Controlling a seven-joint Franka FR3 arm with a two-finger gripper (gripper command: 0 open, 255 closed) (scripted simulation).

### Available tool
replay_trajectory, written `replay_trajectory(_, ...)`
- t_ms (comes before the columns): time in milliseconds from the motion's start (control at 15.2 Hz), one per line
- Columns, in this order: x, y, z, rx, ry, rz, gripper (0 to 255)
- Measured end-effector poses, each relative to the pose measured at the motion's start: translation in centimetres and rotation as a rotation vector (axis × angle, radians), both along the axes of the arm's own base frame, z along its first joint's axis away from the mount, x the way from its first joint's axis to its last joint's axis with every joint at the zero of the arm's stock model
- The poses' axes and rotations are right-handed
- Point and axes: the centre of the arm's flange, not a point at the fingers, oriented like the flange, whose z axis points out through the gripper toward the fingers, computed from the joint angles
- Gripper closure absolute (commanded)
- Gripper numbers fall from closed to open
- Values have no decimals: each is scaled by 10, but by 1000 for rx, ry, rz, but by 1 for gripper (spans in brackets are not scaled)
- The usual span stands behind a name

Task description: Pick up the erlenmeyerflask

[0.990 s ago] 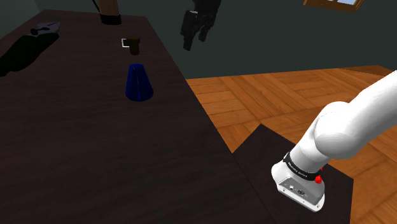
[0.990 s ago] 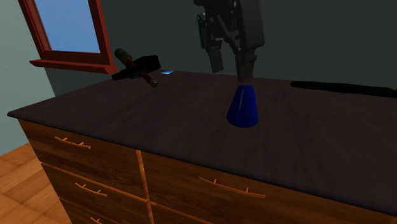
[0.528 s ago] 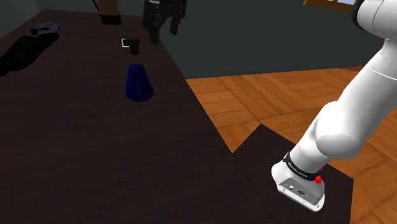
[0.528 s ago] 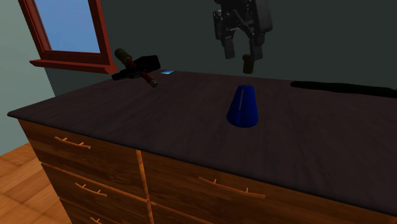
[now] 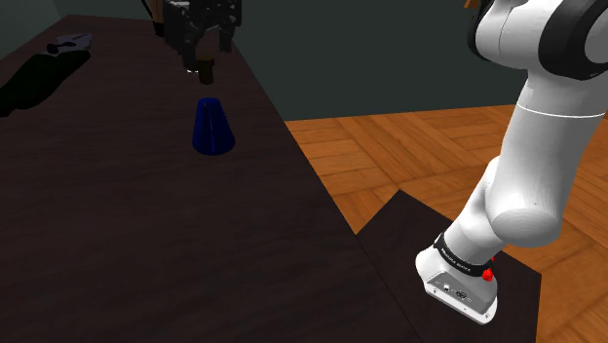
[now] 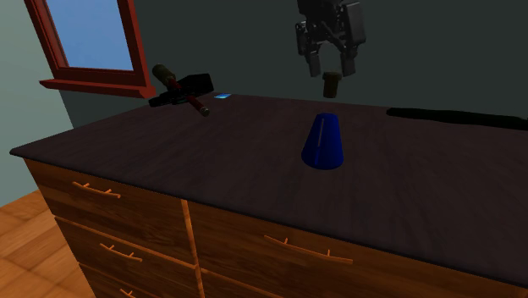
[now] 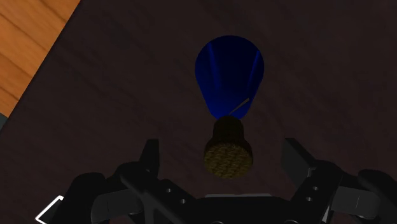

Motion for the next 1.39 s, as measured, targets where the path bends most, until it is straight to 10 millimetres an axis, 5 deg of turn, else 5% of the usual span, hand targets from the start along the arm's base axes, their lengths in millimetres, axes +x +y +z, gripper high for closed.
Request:
replay_trajectory(330,-1,2,-24,-1,-1,0,0)
replay_trajectory(396,-1,2,-27,0,-1,0,255)
replay_trajectory(1056,-1,3,-29,1,-2,1,255)
replay_trajectory(1386,-1,2,-8,0,-1,0,255)
